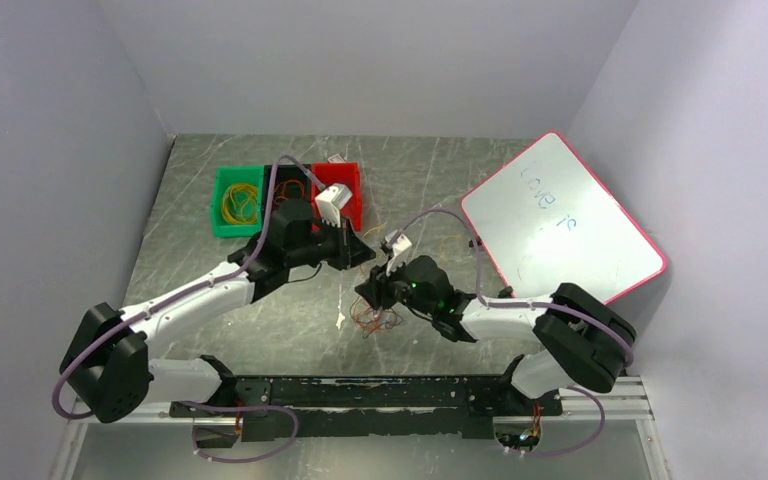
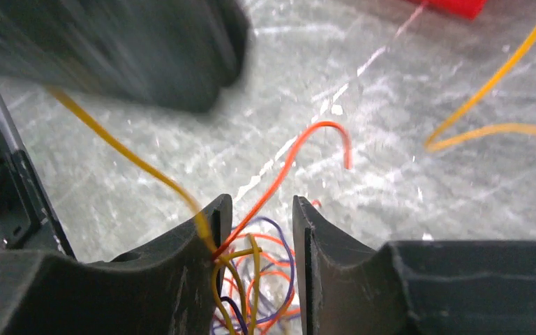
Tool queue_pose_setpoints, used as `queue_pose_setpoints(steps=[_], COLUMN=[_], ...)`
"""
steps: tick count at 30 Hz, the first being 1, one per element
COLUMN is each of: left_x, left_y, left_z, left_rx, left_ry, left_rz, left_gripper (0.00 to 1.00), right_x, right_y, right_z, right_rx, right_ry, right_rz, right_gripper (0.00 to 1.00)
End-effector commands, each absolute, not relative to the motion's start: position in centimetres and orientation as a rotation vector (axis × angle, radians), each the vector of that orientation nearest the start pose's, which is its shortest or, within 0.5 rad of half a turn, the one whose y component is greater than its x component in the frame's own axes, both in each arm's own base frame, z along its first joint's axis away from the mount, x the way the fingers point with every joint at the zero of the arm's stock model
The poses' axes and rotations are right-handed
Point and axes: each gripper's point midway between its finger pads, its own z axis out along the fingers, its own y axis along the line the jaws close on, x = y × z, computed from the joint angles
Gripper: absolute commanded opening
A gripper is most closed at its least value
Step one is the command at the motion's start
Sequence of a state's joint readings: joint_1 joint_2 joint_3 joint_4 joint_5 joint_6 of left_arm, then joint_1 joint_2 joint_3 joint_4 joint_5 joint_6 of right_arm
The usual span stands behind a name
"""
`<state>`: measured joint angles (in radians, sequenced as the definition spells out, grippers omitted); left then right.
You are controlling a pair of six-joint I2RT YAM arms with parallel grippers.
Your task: Untangle the cables
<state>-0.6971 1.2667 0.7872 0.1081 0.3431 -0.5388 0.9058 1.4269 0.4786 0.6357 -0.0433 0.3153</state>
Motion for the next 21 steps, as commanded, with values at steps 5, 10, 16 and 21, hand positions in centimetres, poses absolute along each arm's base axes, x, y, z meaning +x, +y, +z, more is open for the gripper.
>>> queue_pose_setpoints(steps=[5,10,16,21], left_x=[26.6,27.5,28.2,28.8], left_y=[-29.7,-28.1,-27.1,-26.5], left_z=[28.9,32.9,35.2,36.8], left_rx=[0.414,0.404,0.404,0.403], left_ry=[1.873,1.82,1.786,1.767], left_rz=[-1.068,-0.995,-0.96,-0.942], left_gripper=[0.07,0.07,0.07,0.07], right_x=[21.3,20.5,19.8,19.3], right_y=[30.5,29.5,28.9,28.3], right_z=[6.0,4.7,3.7,3.0], right_rx=[-0.543,-0.519,-0.514,-0.502], right_ry=[1.956,1.991,2.017,2.039], right_rz=[0.834,0.836,0.835,0.831], right_gripper=[0.37,0.33,0.19,0.06])
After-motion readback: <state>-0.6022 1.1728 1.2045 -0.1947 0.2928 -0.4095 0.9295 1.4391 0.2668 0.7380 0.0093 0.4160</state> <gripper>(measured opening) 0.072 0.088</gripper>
